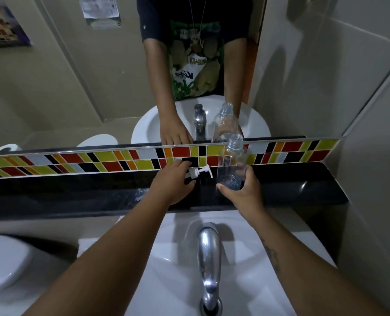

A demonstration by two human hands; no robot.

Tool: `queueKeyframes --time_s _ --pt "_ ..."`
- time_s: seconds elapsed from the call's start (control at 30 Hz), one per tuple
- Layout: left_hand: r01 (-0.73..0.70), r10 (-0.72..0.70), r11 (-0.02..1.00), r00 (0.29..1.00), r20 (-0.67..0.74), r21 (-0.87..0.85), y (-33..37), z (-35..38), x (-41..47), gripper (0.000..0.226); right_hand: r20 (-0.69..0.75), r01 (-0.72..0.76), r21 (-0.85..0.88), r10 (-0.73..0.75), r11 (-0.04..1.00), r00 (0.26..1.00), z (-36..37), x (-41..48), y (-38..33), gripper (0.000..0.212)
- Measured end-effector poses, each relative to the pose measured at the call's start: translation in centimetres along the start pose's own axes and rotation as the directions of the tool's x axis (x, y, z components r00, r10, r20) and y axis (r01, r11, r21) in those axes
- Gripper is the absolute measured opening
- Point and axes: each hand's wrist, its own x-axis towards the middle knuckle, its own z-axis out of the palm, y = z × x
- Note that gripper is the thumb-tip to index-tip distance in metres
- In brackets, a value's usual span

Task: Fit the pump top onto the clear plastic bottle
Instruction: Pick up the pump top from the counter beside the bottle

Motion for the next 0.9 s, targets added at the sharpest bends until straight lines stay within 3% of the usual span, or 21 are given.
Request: queueKeyframes --time_s 0.23,0.43,0.67,0.9 --pt "-0.012 0.013 0.998 1.000 -0.006 0.068 0.3 1.3 1.0 0.050 -0.046 0.054 -0.098 -0.059 0.994 0.997 0.1 -0.2 0.1 0.071" --pt "-0.011 0.011 0.999 1.000 0.004 0.043 0.3 0.8 0.9 0.038 -0.036 0.074 -0.152 -0.080 0.986 0.996 0.0 0.2 0.2 0.056" --pt "-0.042 0.034 0.985 0.998 -0.052 -0.165 -0.1 -5.3 0.0 0.035 -0.009 0.074 -0.162 -0.076 0.984 0.997 0.1 0.2 0.4 0.058" --pt "-0.107 0.009 0.922 0.967 -0.256 -0.373 0.7 -13.4 -1.4 0.029 0.007 0.056 -0.141 -0.056 0.988 0.998 0.0 0.0 0.1 0.063"
